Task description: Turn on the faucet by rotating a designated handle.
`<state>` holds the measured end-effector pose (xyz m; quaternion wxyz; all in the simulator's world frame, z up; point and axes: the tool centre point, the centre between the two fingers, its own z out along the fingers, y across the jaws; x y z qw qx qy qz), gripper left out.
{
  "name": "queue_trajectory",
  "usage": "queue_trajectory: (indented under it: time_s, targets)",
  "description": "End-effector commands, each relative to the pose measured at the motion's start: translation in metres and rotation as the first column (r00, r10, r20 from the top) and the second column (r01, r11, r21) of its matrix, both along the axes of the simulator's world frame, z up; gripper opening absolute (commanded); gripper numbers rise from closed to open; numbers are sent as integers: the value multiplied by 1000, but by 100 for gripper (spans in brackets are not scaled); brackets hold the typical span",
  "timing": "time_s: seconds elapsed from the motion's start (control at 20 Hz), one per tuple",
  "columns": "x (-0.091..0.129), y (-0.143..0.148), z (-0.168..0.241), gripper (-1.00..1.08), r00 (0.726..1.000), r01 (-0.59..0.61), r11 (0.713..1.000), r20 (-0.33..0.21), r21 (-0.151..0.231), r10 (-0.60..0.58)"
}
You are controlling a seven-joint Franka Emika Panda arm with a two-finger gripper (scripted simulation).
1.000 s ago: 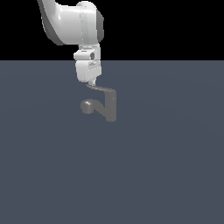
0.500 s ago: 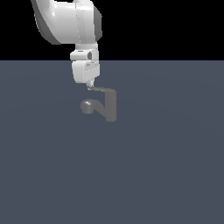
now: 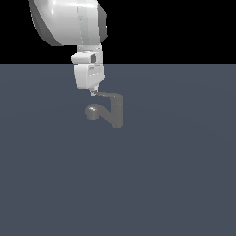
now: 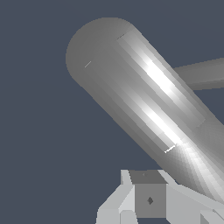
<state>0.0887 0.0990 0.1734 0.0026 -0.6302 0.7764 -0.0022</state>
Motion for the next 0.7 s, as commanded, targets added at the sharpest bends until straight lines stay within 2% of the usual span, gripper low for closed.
queue_trajectory:
  time_s: [0.0, 0.65]
  targets:
    - [-8, -6, -1, -100, 1000, 4, 1000, -4, -2, -4]
    - [-44, -17, 0, -100, 1000, 1, 1000, -6, -1, -1]
